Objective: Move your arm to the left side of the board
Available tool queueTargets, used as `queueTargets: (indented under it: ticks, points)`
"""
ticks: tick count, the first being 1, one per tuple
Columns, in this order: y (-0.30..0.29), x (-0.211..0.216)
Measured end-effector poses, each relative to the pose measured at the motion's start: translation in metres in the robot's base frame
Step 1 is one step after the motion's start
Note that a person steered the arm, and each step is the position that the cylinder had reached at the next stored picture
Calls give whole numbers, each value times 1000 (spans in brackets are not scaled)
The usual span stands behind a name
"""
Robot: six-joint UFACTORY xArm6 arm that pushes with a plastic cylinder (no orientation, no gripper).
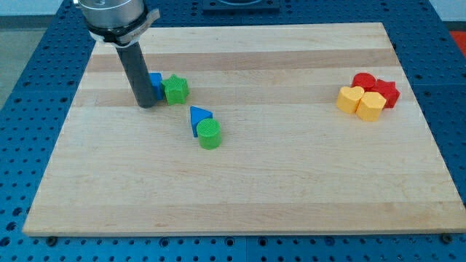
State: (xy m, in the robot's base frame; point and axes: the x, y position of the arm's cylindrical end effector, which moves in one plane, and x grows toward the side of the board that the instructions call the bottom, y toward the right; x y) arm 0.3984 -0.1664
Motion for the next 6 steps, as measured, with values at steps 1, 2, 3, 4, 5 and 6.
queueTargets:
  ticks: [1, 2, 3, 4, 5, 6]
  points:
    - [0, 3]
    - [-2, 29]
    - [-50, 45]
    - [-119, 14]
    - [-137, -28]
    - [-100, -60]
